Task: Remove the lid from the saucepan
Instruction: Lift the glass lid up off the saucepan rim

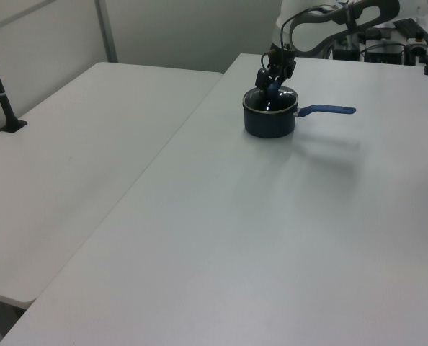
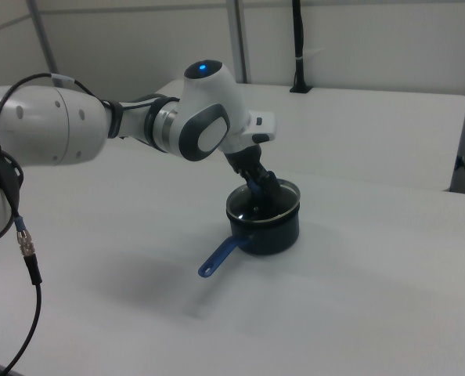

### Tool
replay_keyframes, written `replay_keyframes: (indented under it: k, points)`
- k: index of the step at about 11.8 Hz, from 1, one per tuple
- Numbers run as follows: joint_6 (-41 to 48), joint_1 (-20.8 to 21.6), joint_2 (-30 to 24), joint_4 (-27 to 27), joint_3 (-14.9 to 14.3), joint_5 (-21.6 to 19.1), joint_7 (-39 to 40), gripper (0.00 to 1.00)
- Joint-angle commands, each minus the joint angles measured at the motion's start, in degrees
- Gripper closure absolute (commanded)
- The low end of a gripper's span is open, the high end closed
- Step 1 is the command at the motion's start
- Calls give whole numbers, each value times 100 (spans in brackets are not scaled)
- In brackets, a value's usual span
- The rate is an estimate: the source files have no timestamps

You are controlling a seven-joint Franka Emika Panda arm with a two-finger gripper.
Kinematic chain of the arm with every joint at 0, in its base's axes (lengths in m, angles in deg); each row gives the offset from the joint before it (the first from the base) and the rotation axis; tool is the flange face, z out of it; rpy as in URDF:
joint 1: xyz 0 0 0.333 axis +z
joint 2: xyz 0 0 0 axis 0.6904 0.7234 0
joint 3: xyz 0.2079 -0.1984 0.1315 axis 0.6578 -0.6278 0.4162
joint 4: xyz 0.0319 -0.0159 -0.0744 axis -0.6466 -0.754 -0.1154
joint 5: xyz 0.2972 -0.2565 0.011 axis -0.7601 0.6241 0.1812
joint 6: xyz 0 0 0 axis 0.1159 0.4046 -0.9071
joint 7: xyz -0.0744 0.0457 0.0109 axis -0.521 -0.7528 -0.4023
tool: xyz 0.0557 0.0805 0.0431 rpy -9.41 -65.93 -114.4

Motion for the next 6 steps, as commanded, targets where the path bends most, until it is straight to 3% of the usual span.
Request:
replay_keyframes:
  k: [1,4,6]
  points:
    - [93,-44,-512,-94,106,-72,-56,46]
    - [1756,-35,-1521,-348,369,-64,346,46]
    - [2717,-35,-2338,-1040,721,-64,690,46]
